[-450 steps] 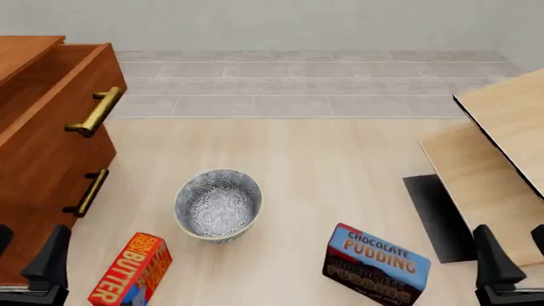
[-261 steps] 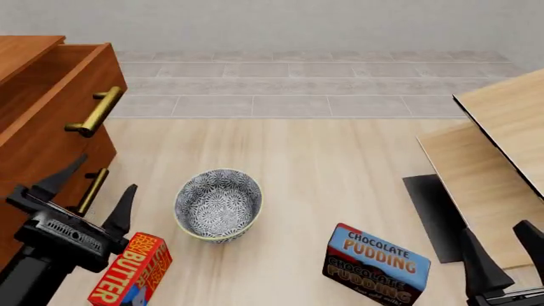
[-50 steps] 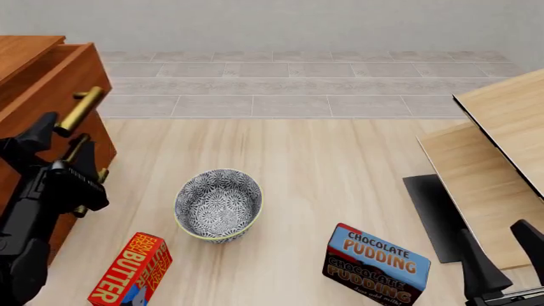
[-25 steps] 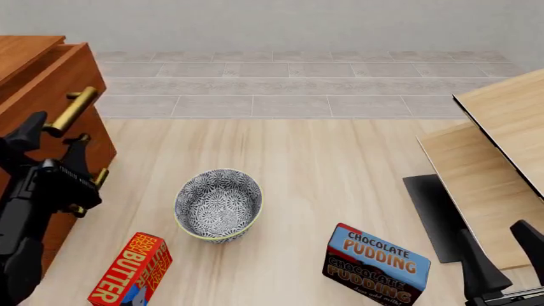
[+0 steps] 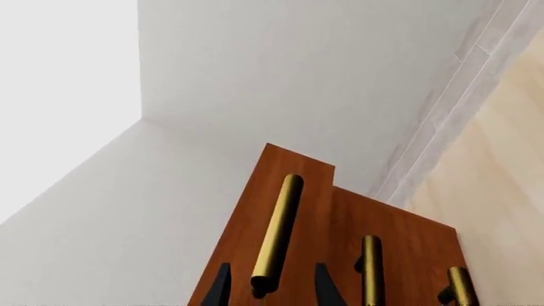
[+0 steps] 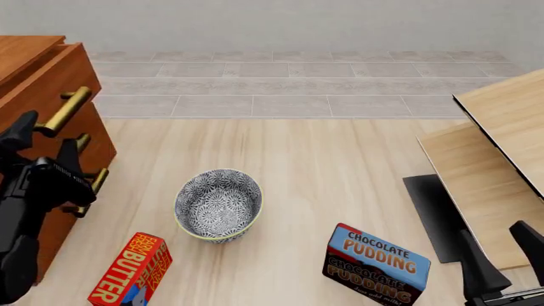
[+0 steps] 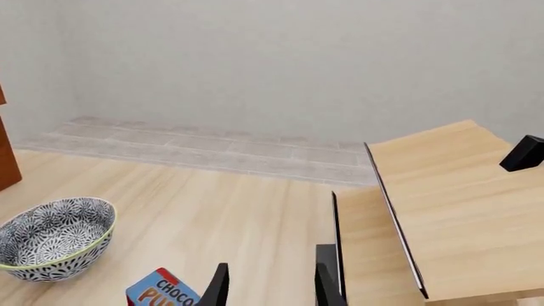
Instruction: Close the top drawer of the cabinet.
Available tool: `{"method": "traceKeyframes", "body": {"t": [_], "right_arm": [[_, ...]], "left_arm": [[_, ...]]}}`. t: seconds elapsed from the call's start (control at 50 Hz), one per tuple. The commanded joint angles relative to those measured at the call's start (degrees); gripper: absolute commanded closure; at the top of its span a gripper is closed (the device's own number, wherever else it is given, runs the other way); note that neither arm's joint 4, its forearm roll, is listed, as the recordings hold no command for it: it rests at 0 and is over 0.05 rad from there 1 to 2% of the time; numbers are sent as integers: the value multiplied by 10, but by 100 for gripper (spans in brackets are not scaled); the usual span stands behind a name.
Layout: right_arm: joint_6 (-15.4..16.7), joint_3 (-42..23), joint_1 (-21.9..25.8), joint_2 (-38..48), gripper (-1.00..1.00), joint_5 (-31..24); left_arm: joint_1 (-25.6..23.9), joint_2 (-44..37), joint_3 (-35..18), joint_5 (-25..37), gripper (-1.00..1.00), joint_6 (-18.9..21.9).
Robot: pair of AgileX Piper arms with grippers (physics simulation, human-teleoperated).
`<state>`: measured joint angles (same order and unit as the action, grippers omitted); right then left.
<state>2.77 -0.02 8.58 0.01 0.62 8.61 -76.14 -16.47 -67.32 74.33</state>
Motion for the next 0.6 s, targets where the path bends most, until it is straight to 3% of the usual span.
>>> {"method": "traceKeyframes", "body": {"t": [0.02, 0.6], "right_arm": [[0, 0, 1, 0, -100, -2], [3, 0, 4, 0, -100, -4]], "left_arm": [[29, 5, -2, -3, -100, -1], [58, 10, 4, -5, -100, 3]]}}
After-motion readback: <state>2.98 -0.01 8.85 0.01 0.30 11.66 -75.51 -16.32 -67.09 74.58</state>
